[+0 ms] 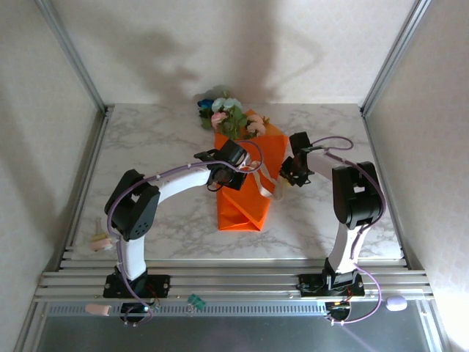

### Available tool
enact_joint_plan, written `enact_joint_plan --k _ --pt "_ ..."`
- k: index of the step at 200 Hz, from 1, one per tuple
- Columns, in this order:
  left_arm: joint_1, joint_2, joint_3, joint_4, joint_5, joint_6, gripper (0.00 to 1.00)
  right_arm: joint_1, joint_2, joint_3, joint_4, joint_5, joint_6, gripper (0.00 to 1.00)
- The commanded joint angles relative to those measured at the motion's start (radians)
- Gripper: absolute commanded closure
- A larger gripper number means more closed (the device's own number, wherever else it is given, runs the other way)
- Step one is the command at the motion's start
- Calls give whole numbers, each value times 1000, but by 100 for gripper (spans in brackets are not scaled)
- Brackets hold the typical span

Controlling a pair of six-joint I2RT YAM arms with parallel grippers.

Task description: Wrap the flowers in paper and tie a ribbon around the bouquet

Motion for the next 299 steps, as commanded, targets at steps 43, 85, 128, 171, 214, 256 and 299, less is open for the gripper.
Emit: enact_joint_plan --k 43,85,128,171,214,256,299 --pt "50 -156 -45 -6 76 -113 100 -27 -68 107 -91 153 -34 100" --pt "112 -261 -144 -12 136 -160 100 -102 -98 229 -151 183 -116 100" --pt "181 -305 -223 2 160 -198 100 -156 -167 307 -175 227 -155 100" --pt "244 -315 -264 11 150 -236 100 -157 -219 487 -233 302 -218 100" --pt "329 -364 -300 -12 117 -265 100 -220 -242 493 -281 339 -211 100" --pt "351 -363 -232 -193 -38 -261 100 -263 -239 423 -279 307 -227 100" --pt "362 -377 -195 -300 -207 -272 100 -298 -251 281 -245 304 -211 100"
